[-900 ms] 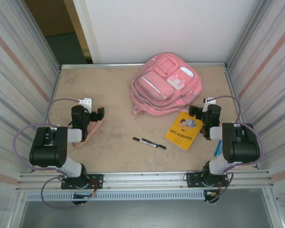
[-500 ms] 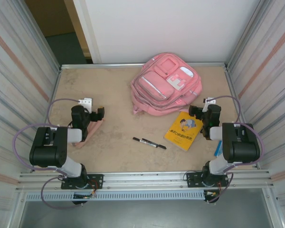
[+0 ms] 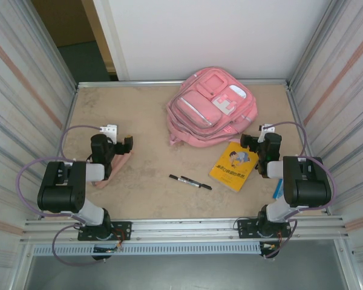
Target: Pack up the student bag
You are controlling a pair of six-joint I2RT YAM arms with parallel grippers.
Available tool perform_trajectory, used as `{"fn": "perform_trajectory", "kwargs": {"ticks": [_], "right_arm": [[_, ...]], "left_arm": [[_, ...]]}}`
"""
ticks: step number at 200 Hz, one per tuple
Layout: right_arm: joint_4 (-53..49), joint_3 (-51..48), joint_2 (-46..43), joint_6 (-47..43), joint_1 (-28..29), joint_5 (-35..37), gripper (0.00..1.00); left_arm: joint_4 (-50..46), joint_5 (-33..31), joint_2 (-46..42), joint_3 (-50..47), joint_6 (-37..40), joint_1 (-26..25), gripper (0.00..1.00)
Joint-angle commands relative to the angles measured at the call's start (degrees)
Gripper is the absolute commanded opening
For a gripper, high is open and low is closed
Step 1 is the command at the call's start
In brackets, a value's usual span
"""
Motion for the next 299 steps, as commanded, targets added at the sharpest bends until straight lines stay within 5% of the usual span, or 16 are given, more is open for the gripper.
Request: {"fn": "perform_trajectory", "kwargs": {"ticks": [1,177,221,241,269,299], "right_arm": [[0.47,0.95,-0.49,-0.57,-0.05,-0.18,1.00],[-5.13,2.18,-4.78,1.45,-0.46,3.24,1.00],[-21.40,6.12,-18.03,3.43,0.87,1.67,1.00],[-32.87,12.44,-20.13,3.39,3.66,-0.21,1.00],[-45.89,21.13,-18.73,0.89,13.62,0.88,1.00],[-53.92,29.00,-14.63,-3.35,26.85,2.93,1.00]], "left_arm": [[0.27,-0.23,-0.69,0.57,0.87,-0.13,0.99],[1.25,3.15,-6.03,-2.22,2.72,-0.53,0.99],[-29.06,-9.13,-21.73,6.54,0.12,-9.17,0.99],[-40.38,-8.91,-26.08,10.74,-6.08,-10.73,0.99],[-59.89,-3.66,-27.58,21.38,-10.11,-10.78,0.99],[-68.67,-5.12,-31.31,24.65,-19.91,-10.59,0.99]]}}
